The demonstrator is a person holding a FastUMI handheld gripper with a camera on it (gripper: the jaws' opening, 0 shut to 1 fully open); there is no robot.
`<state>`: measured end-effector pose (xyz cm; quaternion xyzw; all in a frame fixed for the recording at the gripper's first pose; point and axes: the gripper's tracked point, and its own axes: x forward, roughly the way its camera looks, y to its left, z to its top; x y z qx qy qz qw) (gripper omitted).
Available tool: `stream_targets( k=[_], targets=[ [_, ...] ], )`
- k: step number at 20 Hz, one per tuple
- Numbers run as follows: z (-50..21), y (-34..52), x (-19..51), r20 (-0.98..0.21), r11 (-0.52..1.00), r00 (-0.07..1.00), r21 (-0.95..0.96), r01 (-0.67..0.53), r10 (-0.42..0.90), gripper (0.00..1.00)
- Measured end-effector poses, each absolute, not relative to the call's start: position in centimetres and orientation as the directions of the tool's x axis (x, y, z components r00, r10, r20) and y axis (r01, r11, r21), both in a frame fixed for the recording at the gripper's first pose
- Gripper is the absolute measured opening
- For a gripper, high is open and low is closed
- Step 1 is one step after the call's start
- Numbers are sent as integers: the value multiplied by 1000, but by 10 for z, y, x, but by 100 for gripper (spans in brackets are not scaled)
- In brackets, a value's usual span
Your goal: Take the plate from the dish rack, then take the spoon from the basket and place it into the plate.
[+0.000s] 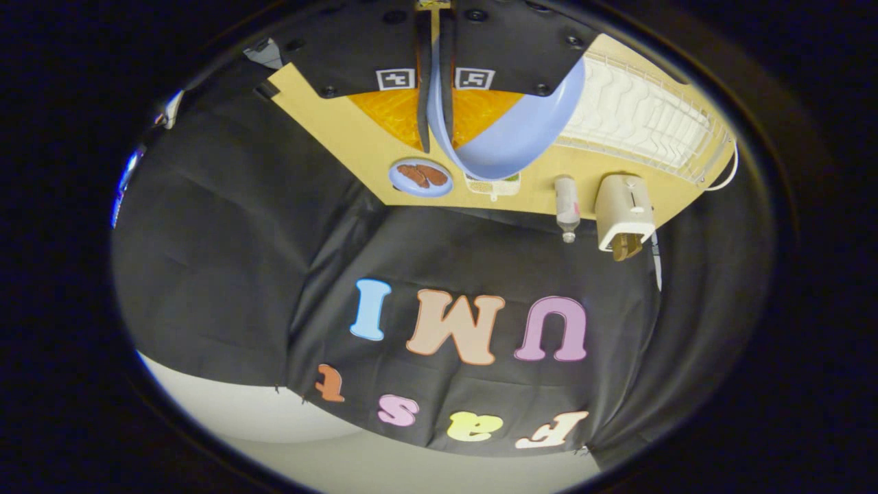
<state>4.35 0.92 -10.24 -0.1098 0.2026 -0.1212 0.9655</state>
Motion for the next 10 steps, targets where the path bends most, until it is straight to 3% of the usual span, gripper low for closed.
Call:
stream_targets(
  k=[10],
  targets=[
    [-133, -49, 3, -447, 952, 841, -152, 264, -305, 7]
  ],
)
